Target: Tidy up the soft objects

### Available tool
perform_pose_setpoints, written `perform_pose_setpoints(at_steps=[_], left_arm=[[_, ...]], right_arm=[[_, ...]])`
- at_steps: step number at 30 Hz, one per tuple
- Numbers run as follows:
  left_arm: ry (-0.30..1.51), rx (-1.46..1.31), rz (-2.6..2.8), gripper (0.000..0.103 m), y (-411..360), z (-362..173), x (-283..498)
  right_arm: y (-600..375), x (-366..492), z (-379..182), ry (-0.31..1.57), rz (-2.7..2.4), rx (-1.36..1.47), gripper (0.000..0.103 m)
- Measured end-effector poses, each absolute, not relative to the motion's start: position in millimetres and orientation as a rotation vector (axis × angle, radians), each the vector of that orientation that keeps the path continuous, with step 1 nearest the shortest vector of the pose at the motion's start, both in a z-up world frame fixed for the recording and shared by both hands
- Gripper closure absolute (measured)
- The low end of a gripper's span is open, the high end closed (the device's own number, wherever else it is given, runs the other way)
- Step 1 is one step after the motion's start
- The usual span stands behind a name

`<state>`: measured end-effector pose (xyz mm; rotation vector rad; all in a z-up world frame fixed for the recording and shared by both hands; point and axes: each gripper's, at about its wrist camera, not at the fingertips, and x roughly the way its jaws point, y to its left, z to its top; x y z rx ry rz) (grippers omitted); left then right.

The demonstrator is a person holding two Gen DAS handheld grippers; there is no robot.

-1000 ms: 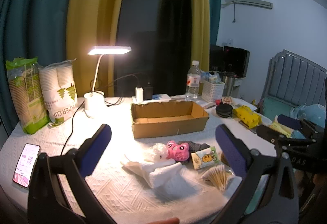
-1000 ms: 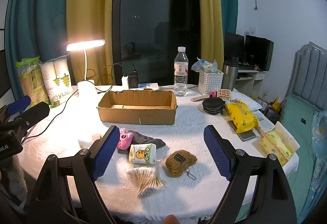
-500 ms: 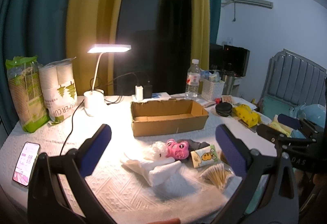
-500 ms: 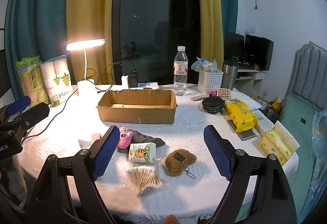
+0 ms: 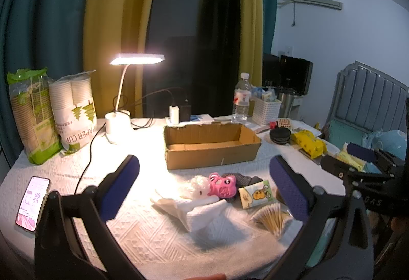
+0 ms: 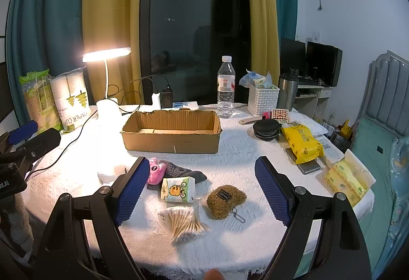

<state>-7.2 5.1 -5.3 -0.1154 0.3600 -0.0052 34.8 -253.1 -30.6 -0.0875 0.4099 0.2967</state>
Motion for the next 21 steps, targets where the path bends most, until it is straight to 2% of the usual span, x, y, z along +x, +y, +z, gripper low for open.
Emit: perform_pose_setpoints(at_steps=[21], left_arm=[[0.363,-0.113,-0.007,0.001,3.7,-6.2,-7.7]], right_arm=[[-253.6,35.4,-29.9,0.412,0.298,-0.087,0.016]])
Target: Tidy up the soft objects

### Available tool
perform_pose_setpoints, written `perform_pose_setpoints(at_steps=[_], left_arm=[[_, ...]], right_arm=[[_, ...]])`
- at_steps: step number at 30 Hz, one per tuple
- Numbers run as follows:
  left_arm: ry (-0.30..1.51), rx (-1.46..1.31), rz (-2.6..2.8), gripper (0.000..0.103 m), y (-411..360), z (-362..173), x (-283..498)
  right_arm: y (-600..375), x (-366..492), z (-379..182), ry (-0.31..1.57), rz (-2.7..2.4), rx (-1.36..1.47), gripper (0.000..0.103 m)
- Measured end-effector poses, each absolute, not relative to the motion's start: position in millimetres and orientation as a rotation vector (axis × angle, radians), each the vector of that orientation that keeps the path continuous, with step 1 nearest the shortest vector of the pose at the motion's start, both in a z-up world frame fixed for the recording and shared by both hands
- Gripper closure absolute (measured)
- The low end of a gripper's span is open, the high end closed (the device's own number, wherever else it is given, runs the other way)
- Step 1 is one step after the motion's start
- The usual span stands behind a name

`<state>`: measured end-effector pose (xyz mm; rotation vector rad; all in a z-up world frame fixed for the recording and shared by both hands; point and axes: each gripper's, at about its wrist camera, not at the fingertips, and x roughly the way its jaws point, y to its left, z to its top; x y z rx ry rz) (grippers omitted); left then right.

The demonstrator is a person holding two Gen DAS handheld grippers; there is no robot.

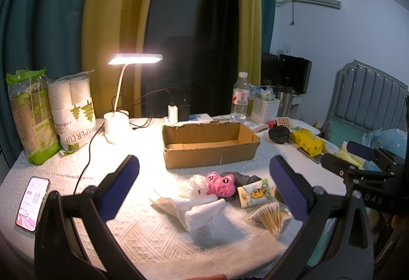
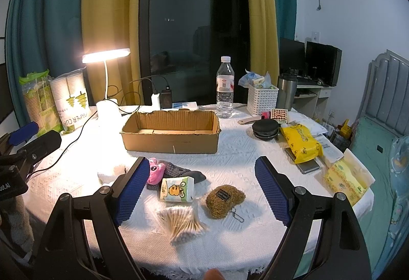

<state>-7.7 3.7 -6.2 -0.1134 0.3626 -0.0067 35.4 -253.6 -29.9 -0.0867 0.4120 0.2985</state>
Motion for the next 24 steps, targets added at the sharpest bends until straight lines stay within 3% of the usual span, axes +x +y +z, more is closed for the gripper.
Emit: perform_pose_setpoints(at_steps=[24], left_arm=[[0.423,-0.099,-0.017,0.001,-5,-21,7]], right_arm=[[-255,34,-43,0.436,0.298,-0.077,0.016]])
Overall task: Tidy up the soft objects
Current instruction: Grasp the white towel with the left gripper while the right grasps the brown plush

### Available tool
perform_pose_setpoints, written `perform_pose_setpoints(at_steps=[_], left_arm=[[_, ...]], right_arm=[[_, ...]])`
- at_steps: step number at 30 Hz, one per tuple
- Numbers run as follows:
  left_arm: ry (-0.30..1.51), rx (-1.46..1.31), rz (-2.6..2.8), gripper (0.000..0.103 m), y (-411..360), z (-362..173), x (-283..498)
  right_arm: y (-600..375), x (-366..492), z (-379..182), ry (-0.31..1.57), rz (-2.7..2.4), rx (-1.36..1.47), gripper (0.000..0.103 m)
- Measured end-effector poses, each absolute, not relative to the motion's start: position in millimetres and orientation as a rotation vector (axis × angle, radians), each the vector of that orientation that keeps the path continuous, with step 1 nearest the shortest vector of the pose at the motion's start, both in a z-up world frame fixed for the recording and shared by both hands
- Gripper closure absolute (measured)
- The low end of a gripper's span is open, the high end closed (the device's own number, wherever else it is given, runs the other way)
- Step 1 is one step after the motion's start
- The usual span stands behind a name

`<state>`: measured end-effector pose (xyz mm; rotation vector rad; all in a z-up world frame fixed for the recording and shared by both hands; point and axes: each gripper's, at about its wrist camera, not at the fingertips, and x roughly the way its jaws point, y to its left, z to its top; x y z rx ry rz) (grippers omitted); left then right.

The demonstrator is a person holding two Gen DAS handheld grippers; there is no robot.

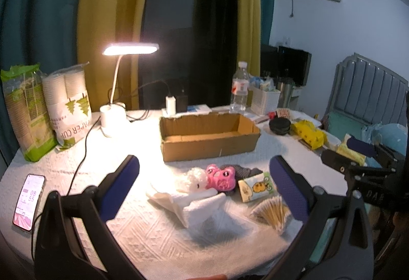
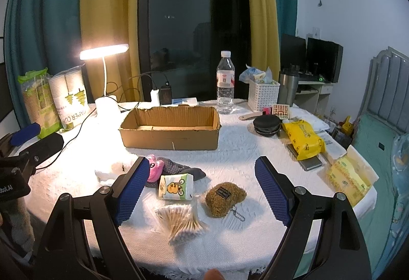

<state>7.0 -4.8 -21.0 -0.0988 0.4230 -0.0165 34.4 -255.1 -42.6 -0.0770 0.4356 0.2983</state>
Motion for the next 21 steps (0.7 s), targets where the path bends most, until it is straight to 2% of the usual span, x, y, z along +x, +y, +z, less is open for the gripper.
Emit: perform_pose_setpoints(at_steps=[21], left_arm=[[0.74,-0.106,-0.019,0.001,-7,-113,85]], right_arm=[[-278,111,-117,0.667,0.254,-0.029,0.016]])
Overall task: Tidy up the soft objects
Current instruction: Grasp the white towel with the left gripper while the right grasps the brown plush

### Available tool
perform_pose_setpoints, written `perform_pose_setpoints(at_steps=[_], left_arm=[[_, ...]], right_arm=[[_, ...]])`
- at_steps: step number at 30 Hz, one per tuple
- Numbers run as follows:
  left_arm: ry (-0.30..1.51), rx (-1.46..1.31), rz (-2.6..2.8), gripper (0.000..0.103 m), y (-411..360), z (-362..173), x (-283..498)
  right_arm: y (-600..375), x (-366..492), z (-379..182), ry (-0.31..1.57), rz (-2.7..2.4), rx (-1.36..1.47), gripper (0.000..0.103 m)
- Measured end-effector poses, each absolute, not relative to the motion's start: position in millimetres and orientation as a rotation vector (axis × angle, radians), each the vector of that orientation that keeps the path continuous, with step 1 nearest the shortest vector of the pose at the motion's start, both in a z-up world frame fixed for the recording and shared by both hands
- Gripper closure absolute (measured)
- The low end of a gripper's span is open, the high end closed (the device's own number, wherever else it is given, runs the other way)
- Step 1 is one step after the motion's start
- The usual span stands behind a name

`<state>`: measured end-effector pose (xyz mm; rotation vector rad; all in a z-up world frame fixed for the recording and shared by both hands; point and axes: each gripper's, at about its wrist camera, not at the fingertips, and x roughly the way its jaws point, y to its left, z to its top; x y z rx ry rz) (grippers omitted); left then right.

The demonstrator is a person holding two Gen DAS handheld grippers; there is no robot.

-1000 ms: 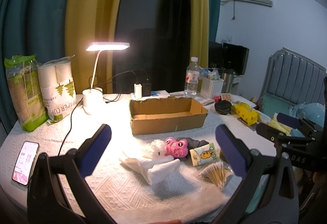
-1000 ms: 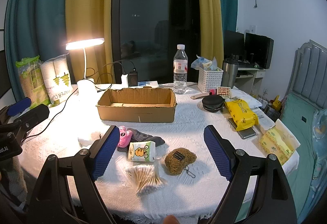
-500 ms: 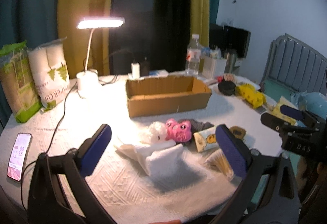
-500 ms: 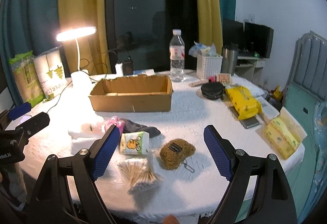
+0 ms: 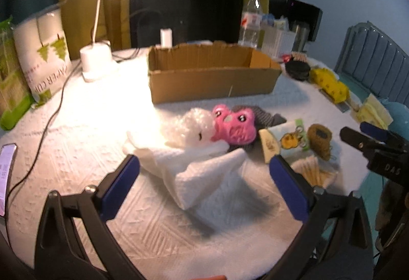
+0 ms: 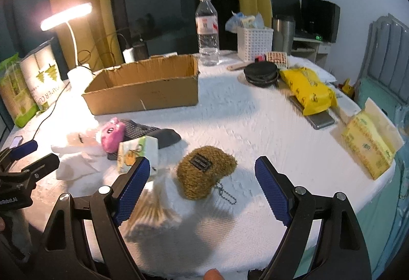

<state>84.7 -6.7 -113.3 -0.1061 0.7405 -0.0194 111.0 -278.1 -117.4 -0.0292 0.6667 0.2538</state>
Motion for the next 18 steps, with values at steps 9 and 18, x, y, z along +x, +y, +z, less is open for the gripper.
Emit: perform_pose_setpoints(at_steps=[9,18], left_arm=[[0.846,-0.129,-0.018,0.002,-6,-146,112],[0.906,-0.131,-0.039,0.042,-10,-161,120]], right_arm=[[-287,136,-137,0.728,0.237,-0.015,0.016],[-286,155,-154,0.777,0.245,-0.003,0.016]])
